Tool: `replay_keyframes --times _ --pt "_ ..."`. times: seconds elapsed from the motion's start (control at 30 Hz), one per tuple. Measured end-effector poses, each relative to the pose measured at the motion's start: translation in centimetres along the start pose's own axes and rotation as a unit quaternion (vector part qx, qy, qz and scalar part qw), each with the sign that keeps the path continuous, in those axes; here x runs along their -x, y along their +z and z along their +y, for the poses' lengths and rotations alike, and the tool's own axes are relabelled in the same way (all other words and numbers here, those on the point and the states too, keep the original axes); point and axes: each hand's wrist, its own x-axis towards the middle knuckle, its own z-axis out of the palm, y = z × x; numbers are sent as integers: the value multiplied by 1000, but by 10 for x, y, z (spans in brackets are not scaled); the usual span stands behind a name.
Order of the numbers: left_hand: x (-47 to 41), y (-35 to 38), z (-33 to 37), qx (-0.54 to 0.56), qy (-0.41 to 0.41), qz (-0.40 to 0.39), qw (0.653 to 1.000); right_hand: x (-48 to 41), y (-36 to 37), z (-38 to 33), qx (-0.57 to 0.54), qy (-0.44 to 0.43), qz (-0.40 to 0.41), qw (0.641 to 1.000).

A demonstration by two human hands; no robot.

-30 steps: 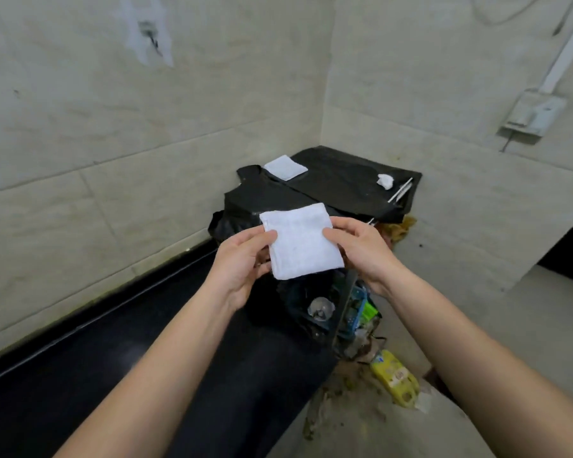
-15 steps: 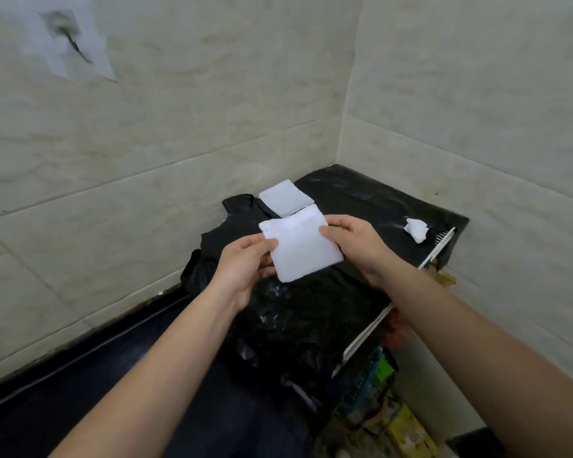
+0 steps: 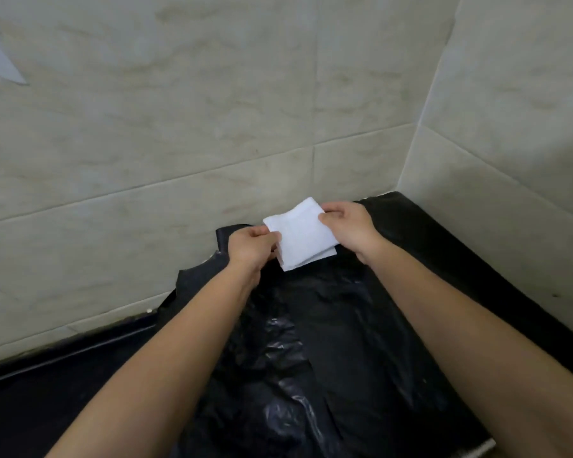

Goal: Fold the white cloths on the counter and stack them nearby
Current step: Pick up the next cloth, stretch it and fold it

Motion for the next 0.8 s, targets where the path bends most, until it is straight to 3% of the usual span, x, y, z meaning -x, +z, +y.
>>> replay_keyframes --times 0.23,0.53,0.7,0.8 --pt "-28 15 -26 -79 22 66 994 -32 8 35 189 -52 -28 980" --pt "-21 11 -28 -111 38 82 990 -27 2 28 172 -43 -70 982" --pt "-12 3 -24 -196 100 66 973 -17 -3 30 212 -107 -104 966" --pt "-7 -1 -17 -155 106 80 979 -13 -6 27 209 -124 -101 965"
